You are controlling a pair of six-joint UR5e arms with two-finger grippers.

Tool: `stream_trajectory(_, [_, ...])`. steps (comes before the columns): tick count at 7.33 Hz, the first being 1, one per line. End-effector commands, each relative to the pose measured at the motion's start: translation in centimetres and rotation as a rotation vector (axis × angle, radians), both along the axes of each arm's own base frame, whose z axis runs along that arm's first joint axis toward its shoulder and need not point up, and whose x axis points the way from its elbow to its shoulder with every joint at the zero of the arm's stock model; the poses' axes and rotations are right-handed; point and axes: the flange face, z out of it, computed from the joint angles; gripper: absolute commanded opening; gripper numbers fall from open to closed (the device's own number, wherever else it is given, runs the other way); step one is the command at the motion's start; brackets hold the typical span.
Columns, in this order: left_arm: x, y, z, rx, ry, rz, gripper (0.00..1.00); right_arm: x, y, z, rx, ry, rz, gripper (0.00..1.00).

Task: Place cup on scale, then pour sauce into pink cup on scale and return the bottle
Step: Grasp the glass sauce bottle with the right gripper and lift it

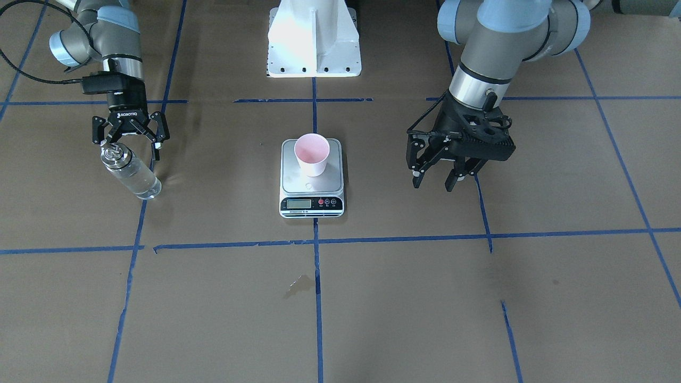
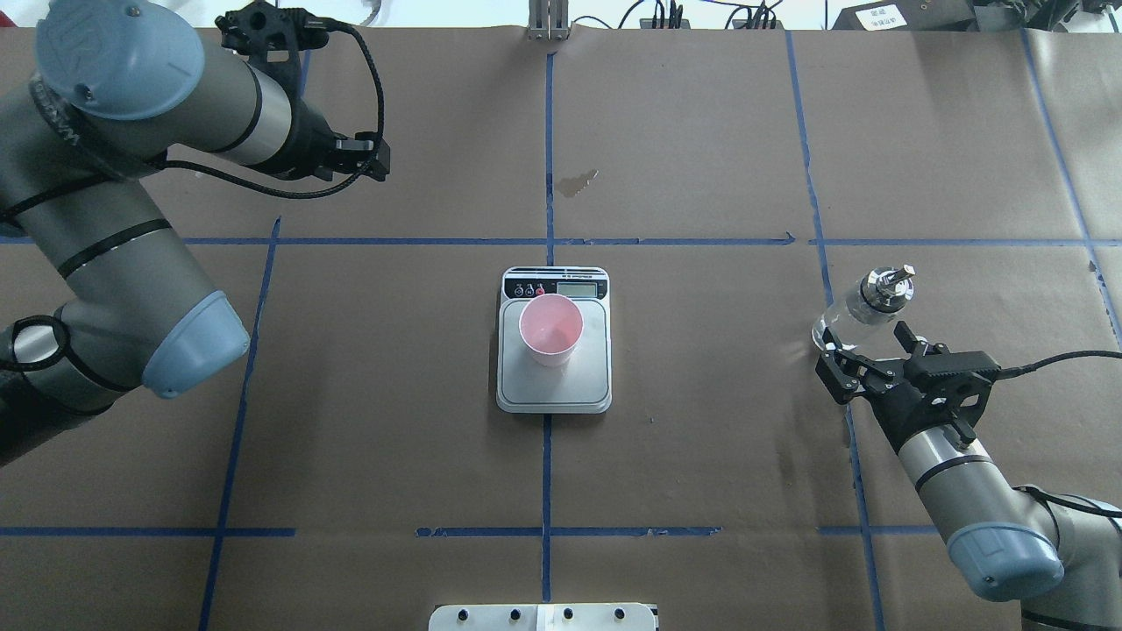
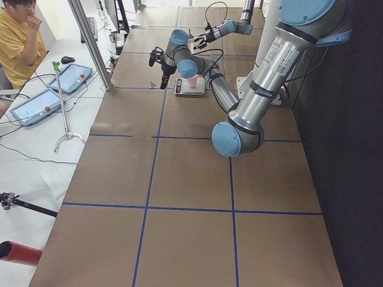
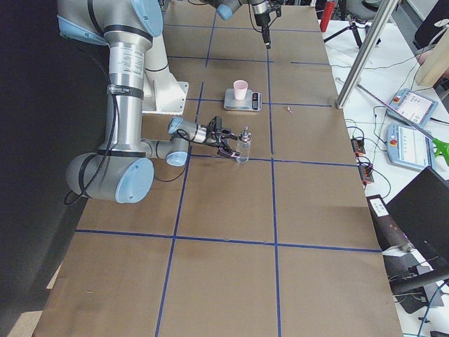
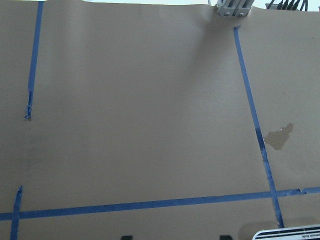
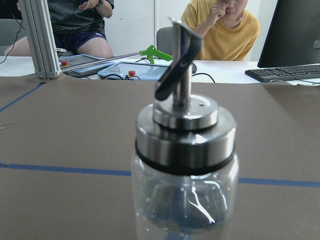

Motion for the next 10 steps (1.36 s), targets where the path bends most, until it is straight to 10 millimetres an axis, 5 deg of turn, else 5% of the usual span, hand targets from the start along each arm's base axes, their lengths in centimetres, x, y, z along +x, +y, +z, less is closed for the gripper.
stream_trajectory(1, [0.0,-0.1,0.0,-0.003,-0.003,0.0,0.67,0.4,-0.6,0.7,-0.002,0.018,0.014,1.0])
stream_trajectory(7, [0.2,-0.1,0.3,-0.025,-0.024,-0.001,0.67,-1.6,-3.3,0.7,0.003,0.028,0.048,0.94])
stream_trajectory(8, [0.1,-0.1,0.3,-0.025,-0.024,-0.002,0.67,-1.6,-3.4,0.6,0.003,0.027,0.049,0.76])
stream_trajectory(9, [0.0,-0.1,0.2,-0.024,-0.023,-0.002,0.67,-1.7,-3.4,0.5,0.005,0.024,0.049,0.4])
stream_trajectory(10, [0.1,0.0,0.2,-0.024,-0.023,-0.001,0.67,-1.2,-3.7,0.1,0.022,0.017,0.048,0.16])
